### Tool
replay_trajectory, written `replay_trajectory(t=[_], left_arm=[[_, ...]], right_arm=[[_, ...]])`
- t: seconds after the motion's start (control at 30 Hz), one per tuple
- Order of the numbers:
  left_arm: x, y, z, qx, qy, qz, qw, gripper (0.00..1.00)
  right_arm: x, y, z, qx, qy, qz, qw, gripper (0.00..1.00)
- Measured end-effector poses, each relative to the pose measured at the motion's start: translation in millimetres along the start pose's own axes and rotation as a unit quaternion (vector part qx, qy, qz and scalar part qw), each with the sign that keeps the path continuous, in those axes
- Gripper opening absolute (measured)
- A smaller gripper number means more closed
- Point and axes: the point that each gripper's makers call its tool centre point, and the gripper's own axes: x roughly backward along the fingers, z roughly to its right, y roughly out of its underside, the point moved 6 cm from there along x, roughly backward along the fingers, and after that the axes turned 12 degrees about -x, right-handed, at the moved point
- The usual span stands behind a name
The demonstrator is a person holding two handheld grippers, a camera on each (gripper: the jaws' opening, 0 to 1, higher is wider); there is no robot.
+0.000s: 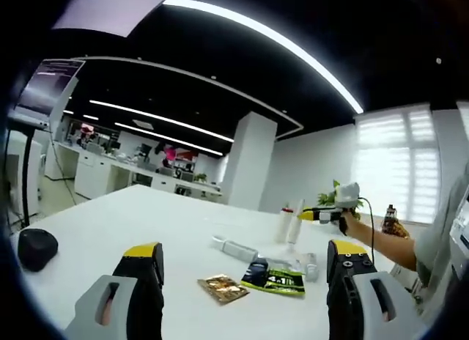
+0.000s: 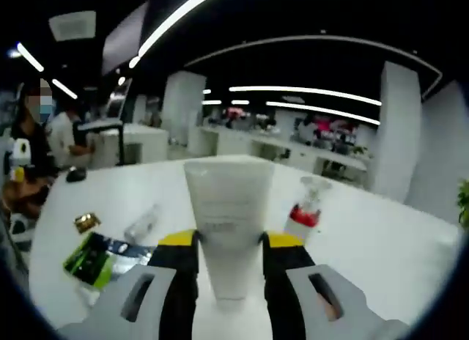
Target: Arrange the skincare products in the storage area until every visible bottle or jar stands upright without overlapping.
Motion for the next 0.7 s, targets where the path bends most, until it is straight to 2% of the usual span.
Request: replay_trajectory(t=[0.07, 0.3, 0.37, 0.7], left_arm=[[-1, -0.7, 1.0, 0.011, 0.006, 0.004, 0.9999, 0.96], [-6, -0.2, 4.4, 0.012, 0.012, 0.007, 0.9998, 0.96], [-10, -0.5, 5.9, 0.013, 0.018, 0.005, 0.9997, 0.96], [-17, -4.6, 12.9, 0.003, 0.033, 0.004, 0.9995, 0.96]], right_arm=[[1, 2.6, 5, -0.047, 0.057, 0.02, 0.9971, 0.33], [5, 6.9, 5, -0.069, 0.129, 0.053, 0.9879, 0.33], [6, 8.6, 5, -0.06, 0.145, 0.068, 0.9853, 0.33], [13, 12.8, -1, -0.058, 0.197, 0.103, 0.9733, 0.33]])
